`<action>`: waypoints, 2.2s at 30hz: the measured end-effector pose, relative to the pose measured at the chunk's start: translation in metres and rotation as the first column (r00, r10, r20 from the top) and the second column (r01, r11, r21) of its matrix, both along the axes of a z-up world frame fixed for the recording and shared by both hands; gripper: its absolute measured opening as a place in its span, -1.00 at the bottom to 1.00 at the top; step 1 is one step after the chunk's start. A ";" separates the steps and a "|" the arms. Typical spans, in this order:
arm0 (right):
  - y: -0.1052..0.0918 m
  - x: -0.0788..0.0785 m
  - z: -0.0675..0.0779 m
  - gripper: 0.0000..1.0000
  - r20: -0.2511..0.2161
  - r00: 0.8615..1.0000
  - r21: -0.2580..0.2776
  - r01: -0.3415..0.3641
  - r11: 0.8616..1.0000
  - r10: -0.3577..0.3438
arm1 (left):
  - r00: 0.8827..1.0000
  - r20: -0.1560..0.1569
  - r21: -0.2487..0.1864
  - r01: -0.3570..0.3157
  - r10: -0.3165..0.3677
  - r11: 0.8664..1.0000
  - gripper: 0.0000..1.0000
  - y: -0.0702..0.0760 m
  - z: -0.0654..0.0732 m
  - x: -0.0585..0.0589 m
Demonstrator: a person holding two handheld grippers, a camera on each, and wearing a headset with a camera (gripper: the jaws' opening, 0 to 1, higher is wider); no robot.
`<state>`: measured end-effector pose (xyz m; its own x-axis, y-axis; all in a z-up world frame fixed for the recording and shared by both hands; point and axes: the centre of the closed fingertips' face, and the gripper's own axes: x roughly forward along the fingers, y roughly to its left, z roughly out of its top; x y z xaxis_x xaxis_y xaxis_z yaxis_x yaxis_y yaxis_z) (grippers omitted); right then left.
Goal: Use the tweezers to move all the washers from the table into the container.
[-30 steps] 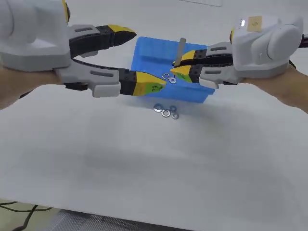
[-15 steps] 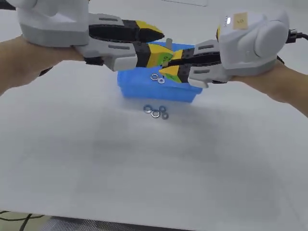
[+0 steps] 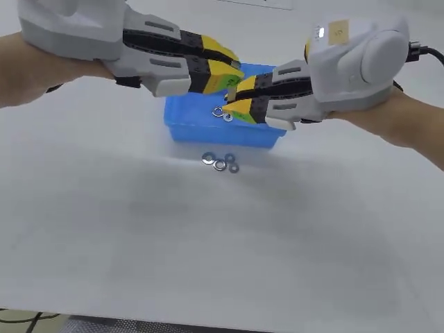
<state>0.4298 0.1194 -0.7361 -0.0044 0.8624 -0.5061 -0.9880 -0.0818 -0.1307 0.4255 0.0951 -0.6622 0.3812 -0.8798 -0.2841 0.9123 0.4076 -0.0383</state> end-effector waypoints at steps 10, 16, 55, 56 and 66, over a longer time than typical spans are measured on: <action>0.002 -0.006 0.006 -0.84 0.010 1.000 0.010 -0.020 1.000 0.020 | 0.996 0.069 0.024 0.047 -0.048 0.999 -0.88 -0.003 0.007 -0.005; 0.002 -0.010 0.006 -0.82 0.032 0.999 -0.009 -0.044 0.999 0.044 | 0.989 0.119 0.061 0.079 -0.086 0.995 -0.92 -0.008 0.007 -0.010; -0.042 -0.009 0.050 -0.09 -0.073 0.970 0.192 0.243 0.951 -0.233 | 0.981 0.191 0.054 -0.050 0.039 0.997 -0.92 0.006 0.047 -0.023; -0.047 -0.018 0.050 -0.07 -0.097 0.966 0.206 0.253 0.945 -0.238 | 0.981 0.188 0.048 -0.052 0.042 0.997 -0.92 0.006 0.047 -0.026; -0.090 -0.059 0.021 0.21 -0.161 0.937 0.153 0.335 0.930 -0.311 | 0.982 0.173 0.041 -0.080 0.072 0.996 -0.92 0.008 0.039 -0.047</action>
<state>0.3705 0.0295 -0.7147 0.2328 0.9032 -0.3607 -0.9663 0.2568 0.0195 0.3787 0.1034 -0.6233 0.4927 -0.8337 -0.2495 0.8702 0.4734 0.1365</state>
